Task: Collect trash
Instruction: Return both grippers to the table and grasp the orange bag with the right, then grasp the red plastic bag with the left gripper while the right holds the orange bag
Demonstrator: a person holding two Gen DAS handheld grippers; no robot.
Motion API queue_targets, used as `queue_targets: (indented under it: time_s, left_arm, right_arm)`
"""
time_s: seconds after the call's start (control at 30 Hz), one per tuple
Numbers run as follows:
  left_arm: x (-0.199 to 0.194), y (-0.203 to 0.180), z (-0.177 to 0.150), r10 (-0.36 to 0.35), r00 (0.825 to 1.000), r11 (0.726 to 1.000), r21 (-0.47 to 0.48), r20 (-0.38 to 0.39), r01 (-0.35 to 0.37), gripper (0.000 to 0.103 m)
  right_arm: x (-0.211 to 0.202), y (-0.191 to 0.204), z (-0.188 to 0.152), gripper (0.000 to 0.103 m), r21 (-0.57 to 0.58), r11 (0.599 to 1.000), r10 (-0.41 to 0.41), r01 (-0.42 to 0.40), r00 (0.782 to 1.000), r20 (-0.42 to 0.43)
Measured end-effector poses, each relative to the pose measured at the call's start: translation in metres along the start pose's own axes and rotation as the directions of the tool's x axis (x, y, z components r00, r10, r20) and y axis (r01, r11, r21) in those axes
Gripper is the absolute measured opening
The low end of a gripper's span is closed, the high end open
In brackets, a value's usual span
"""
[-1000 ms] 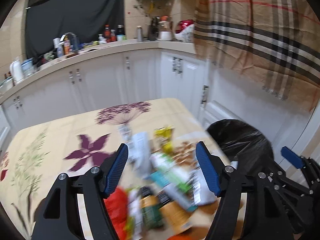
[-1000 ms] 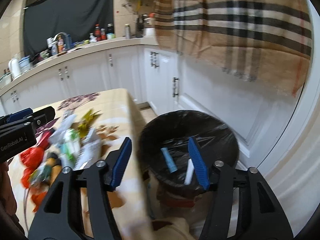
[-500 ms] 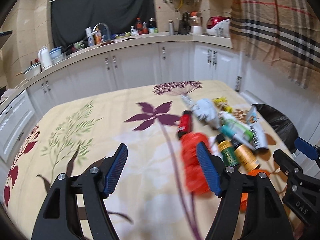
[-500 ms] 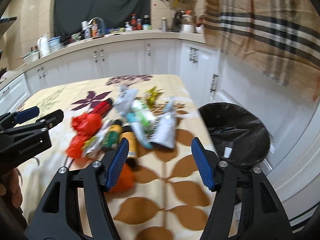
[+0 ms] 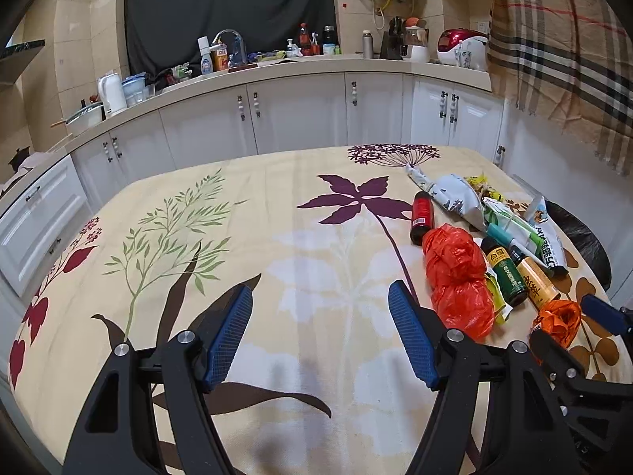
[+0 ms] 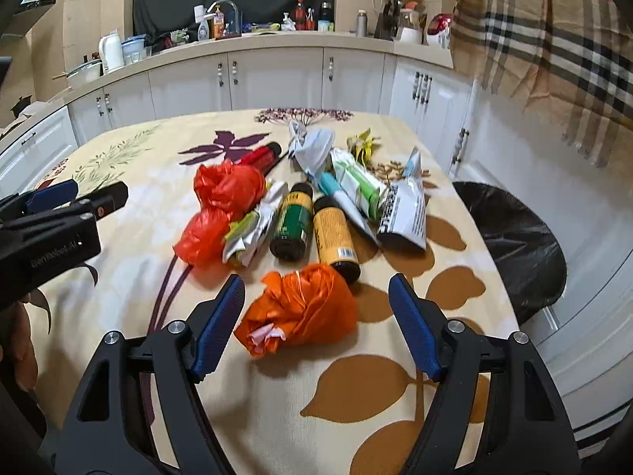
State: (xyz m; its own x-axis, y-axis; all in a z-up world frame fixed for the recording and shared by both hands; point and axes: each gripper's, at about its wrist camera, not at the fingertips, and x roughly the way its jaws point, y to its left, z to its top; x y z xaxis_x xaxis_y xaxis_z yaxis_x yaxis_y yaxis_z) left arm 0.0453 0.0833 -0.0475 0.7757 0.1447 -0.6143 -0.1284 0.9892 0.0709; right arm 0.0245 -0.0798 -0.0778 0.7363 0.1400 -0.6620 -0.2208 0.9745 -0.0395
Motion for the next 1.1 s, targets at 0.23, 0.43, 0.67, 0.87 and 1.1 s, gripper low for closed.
queue_targets:
  time_s: [0.23, 0.43, 0.67, 0.87, 1.1]
  left_arm:
    - [0.001, -0.006, -0.001, -0.023, 1.000, 1.000, 0.000, -0.006, 0.023, 0.069]
    - [0.002, -0.011, -0.003, -0.049, 0.999, 0.999, 0.005, -0.014, 0.049, 0.069]
    - [0.001, -0.024, 0.003, -0.114, 0.993, 0.993, 0.002, -0.020, 0.114, 0.069]
    - [0.011, -0.041, 0.012, -0.164, 0.986, 0.986, -0.003, -0.042, 0.164, 0.069]
    - [0.028, -0.056, 0.025, -0.176, 0.982, 0.984, 0.002, -0.072, 0.176, 0.069]
  right_arm:
    - [0.003, -0.003, -0.005, 0.053, -0.001, 1.000, 0.015, -0.015, 1.000, -0.019]
    - [-0.005, -0.005, -0.006, 0.051, -0.003, 1.000, 0.018, -0.018, 1.000, -0.002]
    - [-0.028, -0.018, 0.002, 0.051, 0.000, 1.000, -0.027, 0.027, 0.998, 0.058]
    - [-0.026, -0.048, 0.012, 0.051, 0.045, 0.997, -0.071, 0.068, 0.994, 0.077]
    - [-0.016, -0.075, 0.022, 0.051, 0.089, 0.992, -0.092, 0.085, 0.992, 0.081]
